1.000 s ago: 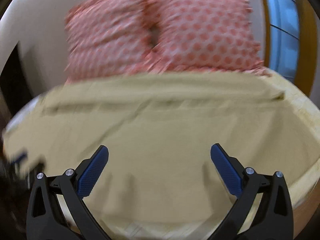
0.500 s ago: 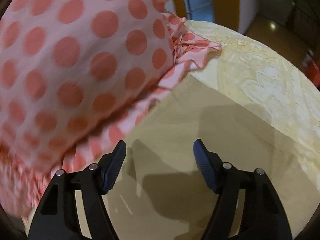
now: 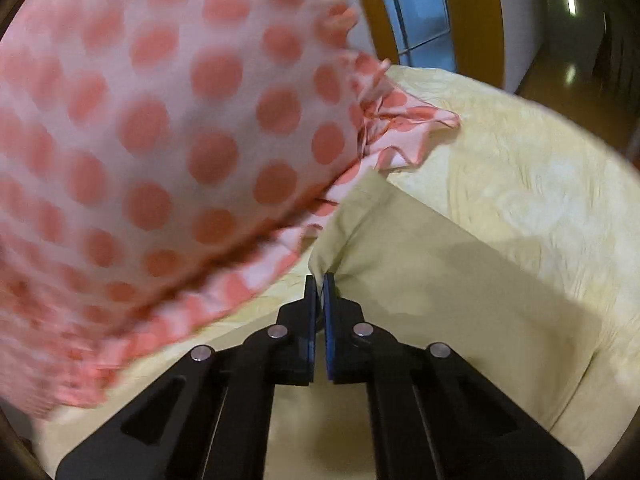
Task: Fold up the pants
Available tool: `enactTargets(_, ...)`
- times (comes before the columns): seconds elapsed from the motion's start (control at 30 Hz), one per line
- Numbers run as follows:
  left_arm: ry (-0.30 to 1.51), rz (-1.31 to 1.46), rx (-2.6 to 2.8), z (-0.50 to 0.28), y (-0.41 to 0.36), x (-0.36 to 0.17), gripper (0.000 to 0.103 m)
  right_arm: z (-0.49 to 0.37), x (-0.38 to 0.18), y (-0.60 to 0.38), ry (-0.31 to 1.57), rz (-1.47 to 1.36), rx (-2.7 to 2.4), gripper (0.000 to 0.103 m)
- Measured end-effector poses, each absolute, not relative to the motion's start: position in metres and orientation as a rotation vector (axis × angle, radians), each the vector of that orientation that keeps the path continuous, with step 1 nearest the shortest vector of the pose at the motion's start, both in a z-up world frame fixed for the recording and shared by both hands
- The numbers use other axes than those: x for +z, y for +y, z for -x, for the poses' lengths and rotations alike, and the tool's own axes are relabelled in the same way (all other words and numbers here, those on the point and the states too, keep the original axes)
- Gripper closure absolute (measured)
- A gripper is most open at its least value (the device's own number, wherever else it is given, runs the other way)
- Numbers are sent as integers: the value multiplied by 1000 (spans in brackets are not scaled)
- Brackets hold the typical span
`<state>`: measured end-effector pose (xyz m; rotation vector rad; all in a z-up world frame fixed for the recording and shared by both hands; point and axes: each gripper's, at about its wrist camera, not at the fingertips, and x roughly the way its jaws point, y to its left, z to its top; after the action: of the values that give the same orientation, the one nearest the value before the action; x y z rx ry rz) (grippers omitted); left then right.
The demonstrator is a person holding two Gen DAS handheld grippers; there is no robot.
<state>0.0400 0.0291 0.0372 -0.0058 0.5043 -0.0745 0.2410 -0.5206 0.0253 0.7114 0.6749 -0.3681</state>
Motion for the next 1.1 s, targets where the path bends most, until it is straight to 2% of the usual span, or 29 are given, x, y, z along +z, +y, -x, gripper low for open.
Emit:
enactTargets(0.2, 512, 84, -67, -35, 47, 42, 2, -75, 48, -507, 434, -901, -91, 100)
enactTargets(0.3, 517, 158, -78, -38, 58, 49, 2, -19, 31, -497, 447, -991, -79, 100)
enactTargets(0.4, 516, 210, -115, -47, 66, 58, 2, -11, 0, -508, 531, -1074, -77, 99)
enactTargets(0.47, 530, 236, -155, -56, 71, 63, 2, -19, -11, -514, 561, -1126, -81, 93)
enactTargets(0.5, 543, 249, -167, -60, 74, 65, 2, -19, -14, -516, 569, -1160, -68, 77)
enactTargets(0.53, 564, 268, -169, -66, 78, 67, 2, -17, -14, -514, 562, -1164, -55, 67)
enactTargets(0.63, 592, 300, -145, -78, 89, 71, 2, -26, -11, -510, 558, -1141, -68, 60)
enactTargets(0.7, 607, 326, -151, -91, 96, 72, 2, -38, -9, -509, 553, -1097, -96, 61)
enactTargets(0.8, 623, 403, -192, -110, 107, 74, 2, -53, -16, -515, 571, -1050, -94, 98)
enactTargets(0.93, 656, 559, -187, -147, 130, 76, 2, -13, 5, -525, 387, -1033, 13, 99)
enactTargets(1.1, 805, 615, -77, -217, 142, 62, 3, 16, 13, -526, 335, -1018, 35, 99)
